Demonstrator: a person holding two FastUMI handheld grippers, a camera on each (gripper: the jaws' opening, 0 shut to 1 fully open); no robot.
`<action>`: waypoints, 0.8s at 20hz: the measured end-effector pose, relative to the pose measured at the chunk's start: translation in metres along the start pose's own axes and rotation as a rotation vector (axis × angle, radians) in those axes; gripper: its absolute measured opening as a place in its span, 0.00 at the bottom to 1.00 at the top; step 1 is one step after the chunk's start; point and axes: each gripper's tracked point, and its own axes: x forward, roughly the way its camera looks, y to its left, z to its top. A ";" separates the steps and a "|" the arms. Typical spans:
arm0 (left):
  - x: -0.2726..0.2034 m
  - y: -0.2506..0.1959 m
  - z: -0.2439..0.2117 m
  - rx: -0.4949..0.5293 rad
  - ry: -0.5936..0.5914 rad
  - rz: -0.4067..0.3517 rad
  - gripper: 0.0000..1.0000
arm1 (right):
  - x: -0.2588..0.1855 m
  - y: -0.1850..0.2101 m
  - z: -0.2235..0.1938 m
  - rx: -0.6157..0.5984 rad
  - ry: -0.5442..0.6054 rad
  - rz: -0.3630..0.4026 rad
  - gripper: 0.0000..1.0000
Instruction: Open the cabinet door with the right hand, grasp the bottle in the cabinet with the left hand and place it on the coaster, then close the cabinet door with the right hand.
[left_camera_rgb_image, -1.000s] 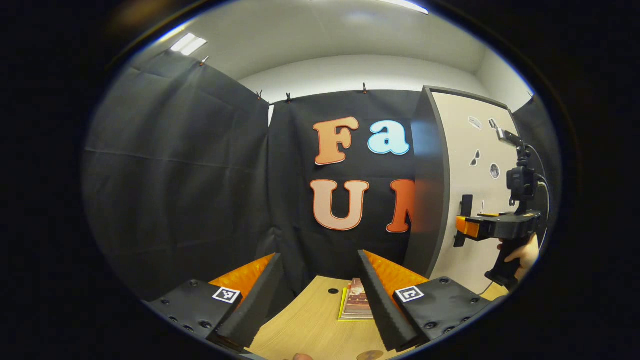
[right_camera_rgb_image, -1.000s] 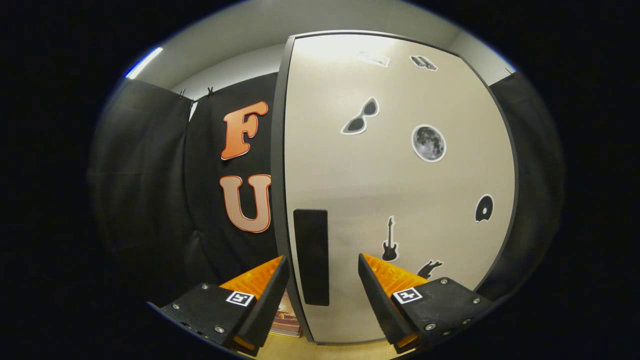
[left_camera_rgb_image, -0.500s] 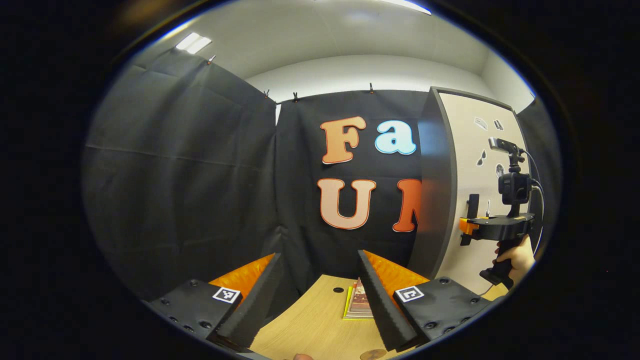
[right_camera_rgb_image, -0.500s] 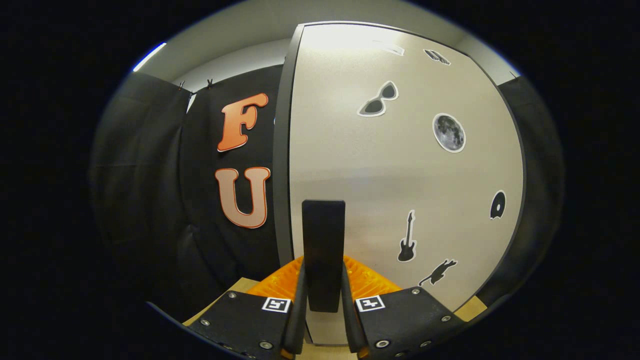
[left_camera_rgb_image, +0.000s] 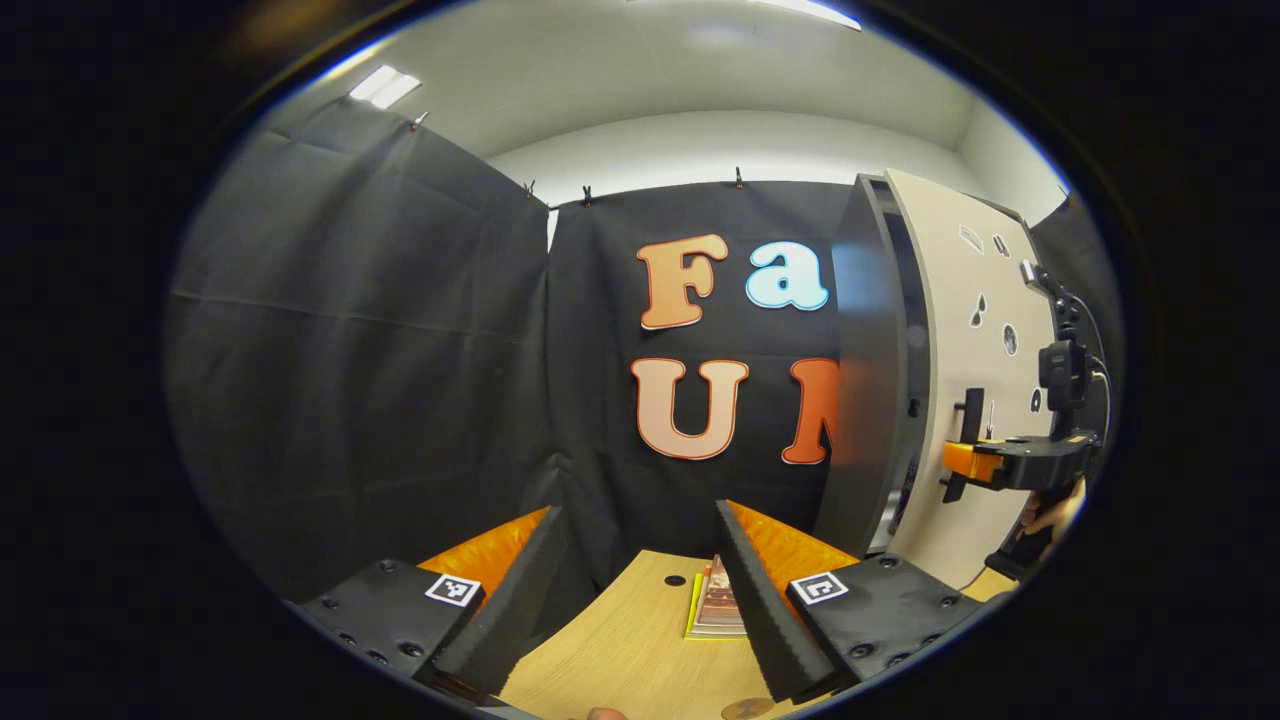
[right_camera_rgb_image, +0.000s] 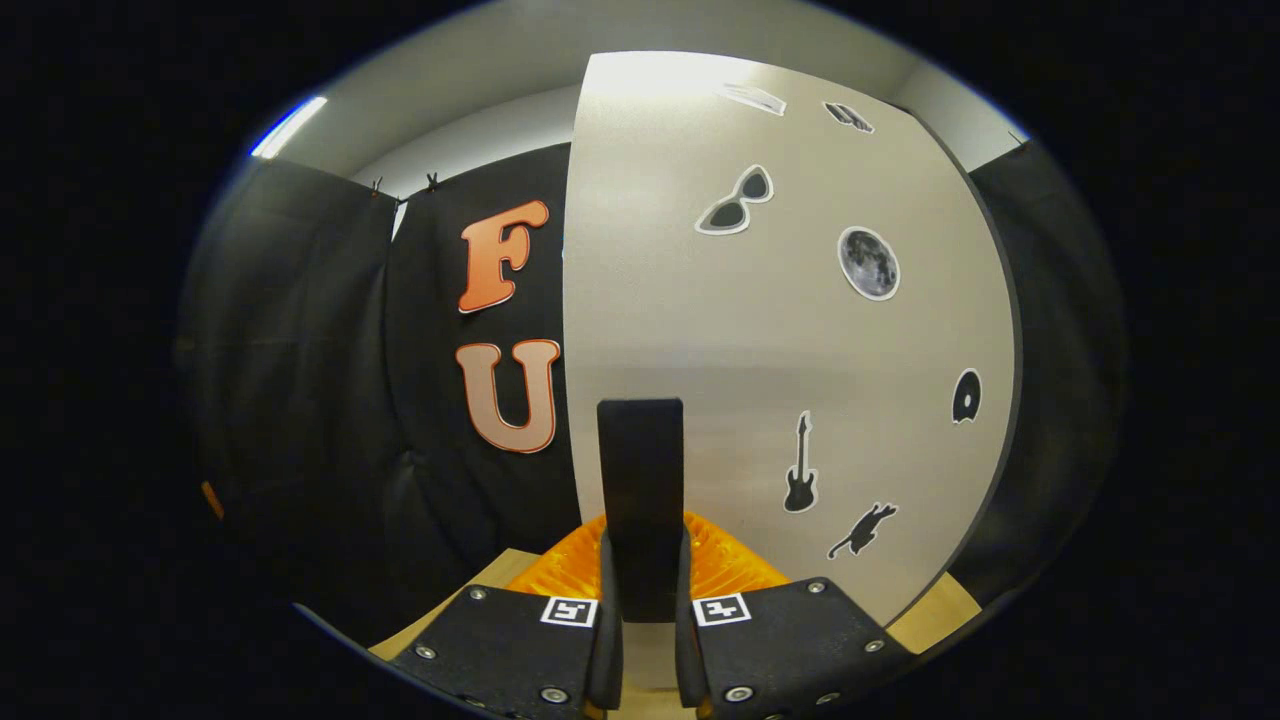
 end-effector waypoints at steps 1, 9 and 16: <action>0.000 0.000 0.000 -0.003 -0.001 -0.003 0.97 | -0.013 -0.002 -0.001 0.011 0.000 0.008 0.21; -0.002 -0.003 0.000 -0.015 0.003 -0.049 0.97 | -0.060 -0.014 -0.002 -0.003 -0.021 0.040 0.20; -0.005 -0.006 0.002 -0.028 0.006 -0.088 0.94 | -0.099 -0.034 -0.005 0.009 -0.023 0.018 0.21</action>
